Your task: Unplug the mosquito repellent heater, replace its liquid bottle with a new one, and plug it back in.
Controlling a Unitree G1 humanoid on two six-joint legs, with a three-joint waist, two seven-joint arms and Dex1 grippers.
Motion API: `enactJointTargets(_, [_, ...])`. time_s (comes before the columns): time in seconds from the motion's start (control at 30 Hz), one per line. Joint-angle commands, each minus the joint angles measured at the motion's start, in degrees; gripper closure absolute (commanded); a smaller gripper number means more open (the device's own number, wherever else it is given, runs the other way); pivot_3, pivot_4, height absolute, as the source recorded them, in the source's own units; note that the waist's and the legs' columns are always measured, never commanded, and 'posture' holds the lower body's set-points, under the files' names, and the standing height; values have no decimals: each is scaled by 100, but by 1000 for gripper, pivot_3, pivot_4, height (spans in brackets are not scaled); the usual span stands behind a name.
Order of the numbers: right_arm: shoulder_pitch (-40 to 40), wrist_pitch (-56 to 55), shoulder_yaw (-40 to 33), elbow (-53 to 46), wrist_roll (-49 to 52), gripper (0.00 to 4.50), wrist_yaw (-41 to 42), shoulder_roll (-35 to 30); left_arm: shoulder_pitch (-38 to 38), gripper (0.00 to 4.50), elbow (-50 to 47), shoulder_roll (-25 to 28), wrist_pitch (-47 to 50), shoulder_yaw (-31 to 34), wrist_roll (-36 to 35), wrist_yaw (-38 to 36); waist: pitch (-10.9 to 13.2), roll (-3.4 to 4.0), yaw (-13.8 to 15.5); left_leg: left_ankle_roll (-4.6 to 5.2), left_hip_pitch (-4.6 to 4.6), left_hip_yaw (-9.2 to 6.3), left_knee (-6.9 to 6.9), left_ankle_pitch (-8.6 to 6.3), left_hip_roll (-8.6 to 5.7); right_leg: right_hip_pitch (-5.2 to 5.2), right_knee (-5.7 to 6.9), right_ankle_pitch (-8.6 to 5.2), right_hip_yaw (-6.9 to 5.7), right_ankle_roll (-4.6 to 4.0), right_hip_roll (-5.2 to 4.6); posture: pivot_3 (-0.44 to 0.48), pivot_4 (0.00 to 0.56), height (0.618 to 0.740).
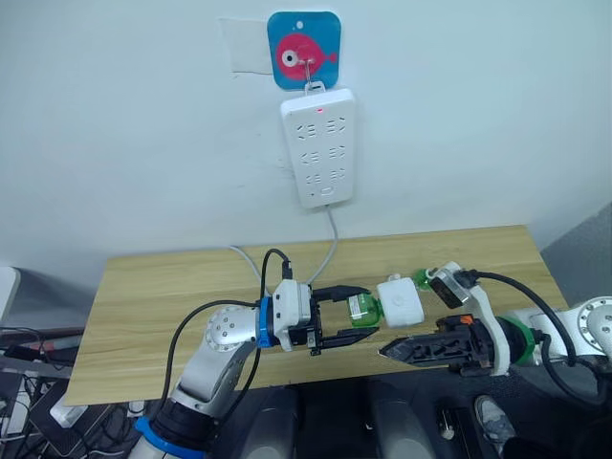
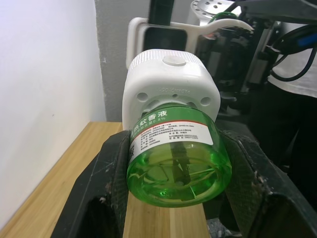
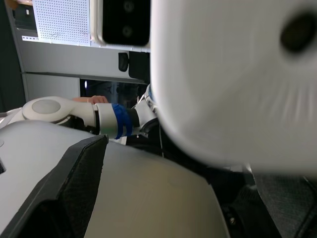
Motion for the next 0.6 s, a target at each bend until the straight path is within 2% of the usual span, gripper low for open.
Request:
enactJointTargets(0.03, [325, 61, -423, -325, 161, 18, 250, -581, -21, 2255, -89, -24, -63, 80, -65, -21, 0, 0, 4, 0, -3, 1, 0, 0, -1, -2, -1, 0, 0, 0, -1, -37, 269, 740])
enactJointTargets(0.1, [554, 153, -663, -260, 49, 18, 301, -923, -12, 2255, -96, -9, -62, 88, -73, -39, 0, 0, 13, 0, -8, -1, 1, 0, -1, -5, -2, 1, -2, 0, -2, -37, 269, 740])
enactJointTargets(0.2, [690, 128, -1005, 83, -505, 562, 515, -1106, 1, 2255, -114, 16, -56, 97, -94, -74, 0, -1, 6, 0, -8, -1, 1, 0, 0, -5, -2, 1, -3, 0, -1, -41, 266, 740])
enactJointTargets(0.37, [314, -186, -1217, 853, -1615, 2419, 607, -764, 26, 2255, -184, 70, -6, 112, -166, -155, -1, -1, 1, -1, -6, 3, 2, 0, 1, -6, 0, 0, -7, 2, 2, -47, 255, 740])
enactJointTargets(0.53, [-699, -253, -1024, 1579, -2619, 4303, 799, -9, 71, 2255, -355, 142, 168, 90, -273, -245, -1, 0, -22, -1, -6, 11, 1, 1, -1, -11, 4, 5, -1, -3, 3, -44, 248, 740])
enactJointTargets(0.57, [-863, -240, -997, 1666, -2773, 4488, 823, 142, 85, 2255, -397, 164, 202, 87, -292, -261, -1, 0, -21, -1, -6, 12, 1, 1, 0, -12, 5, 7, -1, -7, 4, -43, 247, 740])
enactJointTargets(0.6, [-1017, -210, -974, 1750, -2893, 4488, 826, 306, 100, 2255, -434, 186, 220, 86, -299, -276, -1, 0, -15, -1, -6, 11, 1, 1, 0, -12, 6, 9, -2, -10, 4, -40, 244, 740])
